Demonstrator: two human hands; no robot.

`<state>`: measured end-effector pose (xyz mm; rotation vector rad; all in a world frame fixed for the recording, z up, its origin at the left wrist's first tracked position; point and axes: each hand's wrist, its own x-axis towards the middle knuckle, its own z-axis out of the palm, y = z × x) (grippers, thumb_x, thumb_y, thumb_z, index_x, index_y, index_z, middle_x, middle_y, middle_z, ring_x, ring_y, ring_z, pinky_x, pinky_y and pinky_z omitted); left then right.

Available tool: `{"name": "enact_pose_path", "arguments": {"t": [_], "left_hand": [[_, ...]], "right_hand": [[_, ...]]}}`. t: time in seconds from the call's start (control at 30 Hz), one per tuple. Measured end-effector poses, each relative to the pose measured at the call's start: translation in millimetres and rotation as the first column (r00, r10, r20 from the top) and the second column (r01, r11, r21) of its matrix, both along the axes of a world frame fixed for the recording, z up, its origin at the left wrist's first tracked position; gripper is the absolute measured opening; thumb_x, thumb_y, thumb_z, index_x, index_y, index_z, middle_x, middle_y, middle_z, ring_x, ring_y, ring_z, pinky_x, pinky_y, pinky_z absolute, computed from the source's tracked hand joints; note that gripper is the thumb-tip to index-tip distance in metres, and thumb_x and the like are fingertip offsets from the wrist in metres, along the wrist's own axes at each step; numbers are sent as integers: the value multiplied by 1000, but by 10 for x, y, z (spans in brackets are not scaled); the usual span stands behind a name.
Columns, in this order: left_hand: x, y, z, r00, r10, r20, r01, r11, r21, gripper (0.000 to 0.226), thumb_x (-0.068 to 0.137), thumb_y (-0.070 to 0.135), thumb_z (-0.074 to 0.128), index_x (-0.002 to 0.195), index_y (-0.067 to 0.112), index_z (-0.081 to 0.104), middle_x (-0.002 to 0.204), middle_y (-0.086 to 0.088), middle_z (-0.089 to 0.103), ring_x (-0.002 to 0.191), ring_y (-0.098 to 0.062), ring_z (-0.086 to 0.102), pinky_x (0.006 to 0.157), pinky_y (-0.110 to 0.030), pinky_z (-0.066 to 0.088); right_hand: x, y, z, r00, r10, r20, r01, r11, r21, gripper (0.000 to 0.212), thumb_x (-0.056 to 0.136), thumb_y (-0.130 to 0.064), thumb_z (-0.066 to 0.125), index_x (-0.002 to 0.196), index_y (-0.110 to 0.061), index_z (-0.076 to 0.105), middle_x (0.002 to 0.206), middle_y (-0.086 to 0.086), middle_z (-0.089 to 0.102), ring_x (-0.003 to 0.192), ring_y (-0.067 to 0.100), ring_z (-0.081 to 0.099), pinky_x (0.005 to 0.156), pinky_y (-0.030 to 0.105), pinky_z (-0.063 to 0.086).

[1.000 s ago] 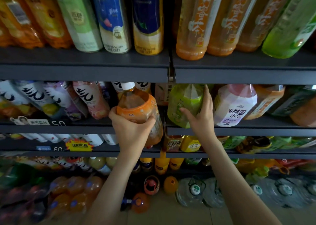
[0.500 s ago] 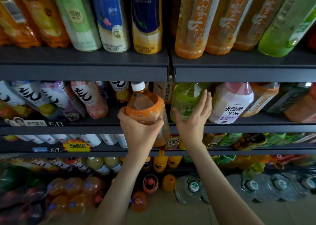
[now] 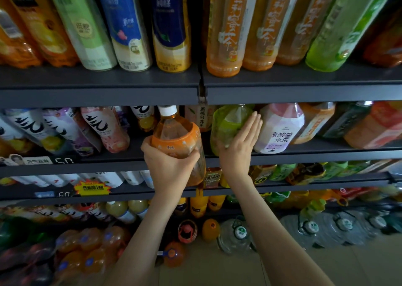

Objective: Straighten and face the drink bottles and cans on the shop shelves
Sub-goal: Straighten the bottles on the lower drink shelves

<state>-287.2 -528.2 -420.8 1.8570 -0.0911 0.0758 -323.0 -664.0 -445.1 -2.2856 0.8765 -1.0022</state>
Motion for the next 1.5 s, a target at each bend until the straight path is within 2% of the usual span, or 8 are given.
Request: {"name": "enact_pose_path", "arguments": {"t": [0.3, 0.47, 0.7, 0.9, 1.0, 1.1, 1.33, 1.5], "left_hand": [[-682, -384, 125, 996, -90, 9, 90, 996, -8, 102, 47, 36, 87, 129, 22, 29, 125, -1, 44, 114, -17, 49, 88, -26, 45], [-1181, -935, 152, 996, -90, 4, 90, 996, 6, 103, 46, 33, 88, 130, 19, 30, 124, 0, 44, 113, -16, 49, 91, -30, 46], [-1782, -1740, 117, 998, -37, -51, 36, 999, -9, 102, 53, 25, 90, 134, 16, 28, 124, 0, 44, 109, -11, 45, 89, -25, 40], [-2012, -2233, 149, 992, -122, -38, 122, 993, -2, 107, 48, 38, 90, 133, 18, 28, 124, 2, 45, 113, -13, 50, 90, -31, 49], [-2059, -2401, 166, 988, -151, -17, 152, 988, 15, 103, 47, 41, 89, 129, 22, 29, 124, 3, 45, 114, -13, 50, 92, -34, 51], [-2122, -2519, 155, 985, -167, 40, 162, 981, 111, 97, 49, 46, 87, 125, 26, 31, 122, 2, 46, 113, -14, 50, 89, -33, 51], [-2158, -2648, 111, 933, -357, 31, 338, 905, 260, 99, 53, 42, 86, 132, 17, 33, 126, -1, 45, 119, -18, 45, 97, -38, 47], [-1983, -2518, 166, 830, -536, -152, 558, 800, 221, 81, 67, 54, 78, 132, 28, 38, 127, 12, 46, 119, -5, 45, 95, -22, 42]], "right_hand": [[-919, -281, 110, 986, 3, 165, -24, 992, 125, 63, 86, -9, 67, 139, 0, 33, 130, 13, 43, 120, 17, 30, 101, 43, 36], [-1375, -983, 136, 978, 0, 209, -59, 959, 278, 61, 87, -12, 66, 138, -4, 33, 121, -6, 38, 118, 11, 35, 97, 50, 44], [-2005, -1836, 190, 978, 180, 108, -210, 829, 518, 40, 90, -27, 63, 126, -16, 47, 116, -3, 55, 111, 10, 53, 75, 11, 42], [-2261, -2170, 349, 795, 557, 238, -544, 483, 686, 43, 78, -34, 65, 118, -25, 51, 117, -9, 61, 107, 1, 59, 83, 16, 47], [-2315, -2278, 395, 753, 558, 348, -586, 329, 740, 40, 83, -29, 69, 119, -25, 52, 116, -7, 64, 103, -1, 61, 77, 13, 48], [-2382, -2375, 345, 729, 581, 362, -581, 245, 776, 64, 76, -39, 70, 132, -23, 45, 123, -6, 62, 111, 5, 59, 83, 18, 50], [-2394, -2394, 225, 899, 369, 235, -383, 404, 831, 91, 47, -51, 84, 126, -25, 47, 116, -3, 64, 103, 12, 63, 86, 33, 54], [-2526, -2468, 201, 943, 197, 267, -323, 359, 875, 64, 56, -39, 85, 111, -20, 57, 106, 5, 68, 93, 17, 68, 72, 31, 55]]}}
